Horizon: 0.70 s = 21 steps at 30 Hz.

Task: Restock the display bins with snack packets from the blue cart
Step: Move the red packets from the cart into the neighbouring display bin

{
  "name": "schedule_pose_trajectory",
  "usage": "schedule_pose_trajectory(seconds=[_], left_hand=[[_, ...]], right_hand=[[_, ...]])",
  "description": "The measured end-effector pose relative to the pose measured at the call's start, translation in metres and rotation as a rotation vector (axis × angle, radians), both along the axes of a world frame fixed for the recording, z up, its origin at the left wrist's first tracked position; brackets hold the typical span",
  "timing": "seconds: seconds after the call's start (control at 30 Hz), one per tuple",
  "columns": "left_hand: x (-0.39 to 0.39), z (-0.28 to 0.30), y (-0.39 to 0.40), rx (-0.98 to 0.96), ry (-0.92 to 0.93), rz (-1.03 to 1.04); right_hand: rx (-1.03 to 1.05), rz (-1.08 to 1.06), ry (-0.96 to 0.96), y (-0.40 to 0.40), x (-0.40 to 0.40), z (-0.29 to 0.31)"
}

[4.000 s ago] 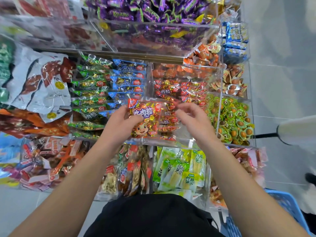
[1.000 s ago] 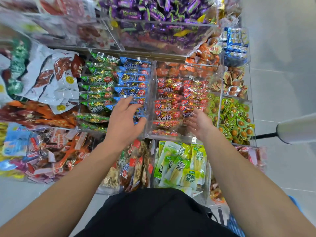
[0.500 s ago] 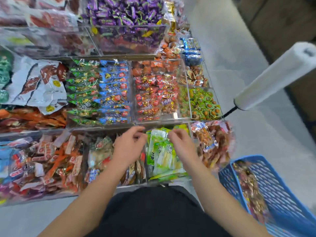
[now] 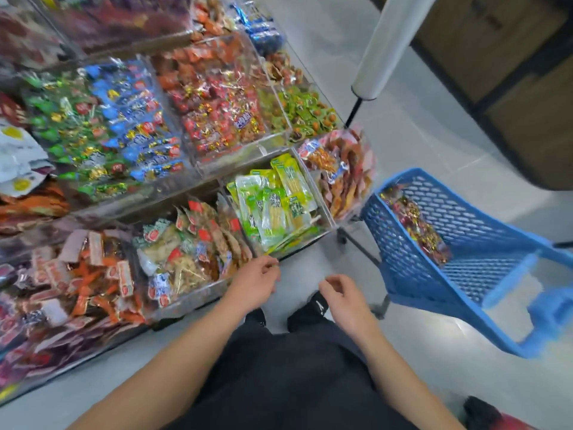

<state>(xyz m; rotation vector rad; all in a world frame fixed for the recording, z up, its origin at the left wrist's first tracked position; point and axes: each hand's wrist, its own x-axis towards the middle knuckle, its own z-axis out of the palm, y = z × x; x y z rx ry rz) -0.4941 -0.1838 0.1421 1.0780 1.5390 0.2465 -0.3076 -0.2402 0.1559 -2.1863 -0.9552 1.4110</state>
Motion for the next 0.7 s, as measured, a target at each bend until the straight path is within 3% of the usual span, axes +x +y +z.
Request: schedule_pose_trajectory(seconds=[0.33, 0.7], left_hand=[[0.113, -0.001, -0.03, -0.063, 0.025, -0.334], [0.255, -0.006, -0.042, -0.146, 0.019, -0.375]], right_hand=[[-0.039, -0.315, 0.013, -0.079, 0.1, -0.011], [-0.027, -0.549, 0.059, -0.12, 0.234, -0.022]])
